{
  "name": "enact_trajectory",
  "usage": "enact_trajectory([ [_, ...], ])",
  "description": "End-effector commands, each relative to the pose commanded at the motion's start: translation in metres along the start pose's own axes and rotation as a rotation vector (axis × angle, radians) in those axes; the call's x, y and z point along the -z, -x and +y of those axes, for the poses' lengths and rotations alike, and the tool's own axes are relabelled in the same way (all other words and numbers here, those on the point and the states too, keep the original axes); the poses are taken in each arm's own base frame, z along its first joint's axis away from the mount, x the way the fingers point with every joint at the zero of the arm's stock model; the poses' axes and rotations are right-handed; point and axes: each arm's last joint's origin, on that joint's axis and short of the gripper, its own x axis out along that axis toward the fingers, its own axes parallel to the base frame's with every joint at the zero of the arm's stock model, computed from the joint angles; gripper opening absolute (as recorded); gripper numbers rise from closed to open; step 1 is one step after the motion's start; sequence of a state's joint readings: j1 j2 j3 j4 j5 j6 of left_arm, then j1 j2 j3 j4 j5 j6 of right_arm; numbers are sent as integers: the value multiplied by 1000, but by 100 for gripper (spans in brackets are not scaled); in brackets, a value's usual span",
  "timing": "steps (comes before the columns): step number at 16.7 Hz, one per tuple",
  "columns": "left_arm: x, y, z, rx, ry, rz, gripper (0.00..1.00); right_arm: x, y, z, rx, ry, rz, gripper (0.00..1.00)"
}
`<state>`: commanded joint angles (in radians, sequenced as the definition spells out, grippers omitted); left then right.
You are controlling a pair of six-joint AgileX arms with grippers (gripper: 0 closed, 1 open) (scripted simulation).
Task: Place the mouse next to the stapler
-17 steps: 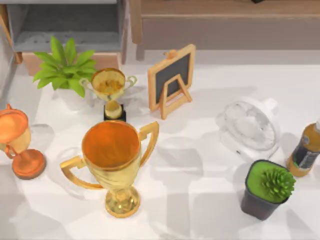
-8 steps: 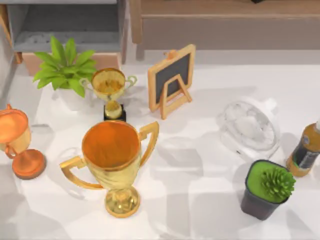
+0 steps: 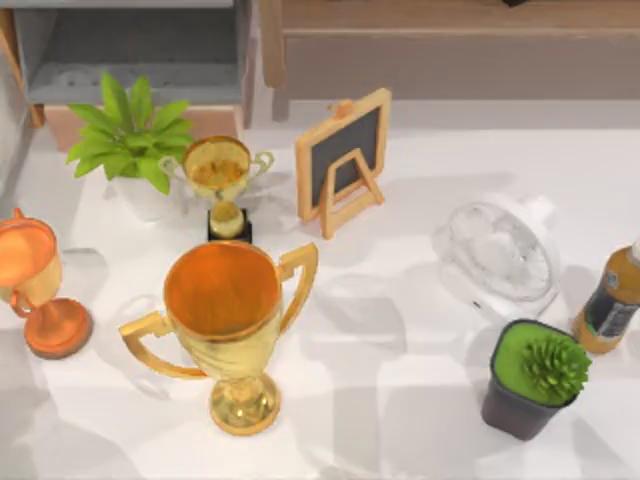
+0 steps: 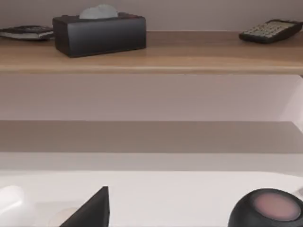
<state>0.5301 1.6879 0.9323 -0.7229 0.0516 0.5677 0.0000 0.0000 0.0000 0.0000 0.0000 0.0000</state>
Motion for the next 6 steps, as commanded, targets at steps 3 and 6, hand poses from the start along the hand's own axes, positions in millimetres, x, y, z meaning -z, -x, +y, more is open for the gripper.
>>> enact_trajectory([
  [3,0,0,0,0,0,0,100,0,0,0,0,0,0,100],
  [6,0,0,0,0,0,0,100,0,0,0,0,0,0,100],
])
